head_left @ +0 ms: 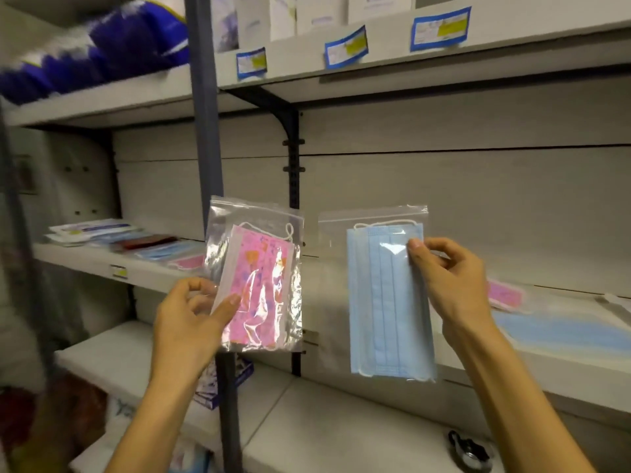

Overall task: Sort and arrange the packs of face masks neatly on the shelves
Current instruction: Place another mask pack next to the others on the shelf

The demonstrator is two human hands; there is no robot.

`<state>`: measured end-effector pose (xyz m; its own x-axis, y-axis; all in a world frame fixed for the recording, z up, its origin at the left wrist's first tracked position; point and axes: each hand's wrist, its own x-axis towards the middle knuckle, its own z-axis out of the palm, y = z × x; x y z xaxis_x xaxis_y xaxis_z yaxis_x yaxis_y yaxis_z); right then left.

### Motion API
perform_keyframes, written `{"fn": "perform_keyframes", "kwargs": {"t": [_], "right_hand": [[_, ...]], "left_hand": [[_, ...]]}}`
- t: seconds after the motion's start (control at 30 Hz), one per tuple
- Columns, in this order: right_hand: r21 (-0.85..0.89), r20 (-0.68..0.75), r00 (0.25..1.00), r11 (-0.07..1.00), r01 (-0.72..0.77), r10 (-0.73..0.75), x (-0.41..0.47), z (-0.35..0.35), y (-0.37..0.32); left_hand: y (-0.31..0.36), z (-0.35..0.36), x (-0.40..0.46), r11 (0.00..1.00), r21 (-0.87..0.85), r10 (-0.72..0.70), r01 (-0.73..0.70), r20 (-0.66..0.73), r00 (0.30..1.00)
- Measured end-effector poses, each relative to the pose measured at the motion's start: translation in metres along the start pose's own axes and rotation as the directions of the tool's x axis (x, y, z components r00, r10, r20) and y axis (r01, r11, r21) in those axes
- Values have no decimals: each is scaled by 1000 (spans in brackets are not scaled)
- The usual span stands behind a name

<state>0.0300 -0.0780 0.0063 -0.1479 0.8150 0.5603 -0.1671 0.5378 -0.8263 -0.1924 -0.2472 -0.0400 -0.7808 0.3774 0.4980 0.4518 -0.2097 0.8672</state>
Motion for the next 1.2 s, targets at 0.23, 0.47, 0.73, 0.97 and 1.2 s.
{"fn": "perform_keyframes", "kwargs": {"t": [0.23, 0.47, 0.73, 0.97, 1.2], "right_hand": [[63, 21, 999, 998, -29, 27, -39, 75, 2], [47, 89, 996, 999, -20, 15, -50, 149, 4], [48, 121, 992, 999, 26, -32, -35, 240, 9], [18, 94, 993, 997, 74, -76, -7, 322, 17], [-69, 52, 985, 983, 169, -166, 1, 364, 24]], "left_hand": [[-30, -83, -5, 996, 75, -46, 52, -74, 996], [-58, -141, 14, 985, 81, -136, 152, -177, 975], [-88, -181, 74, 986, 125, -82, 108, -195, 977], [-104, -199, 159, 988, 138, -42, 63, -150, 988], [-139, -204, 220, 992, 112, -40, 54, -121, 992]]}}
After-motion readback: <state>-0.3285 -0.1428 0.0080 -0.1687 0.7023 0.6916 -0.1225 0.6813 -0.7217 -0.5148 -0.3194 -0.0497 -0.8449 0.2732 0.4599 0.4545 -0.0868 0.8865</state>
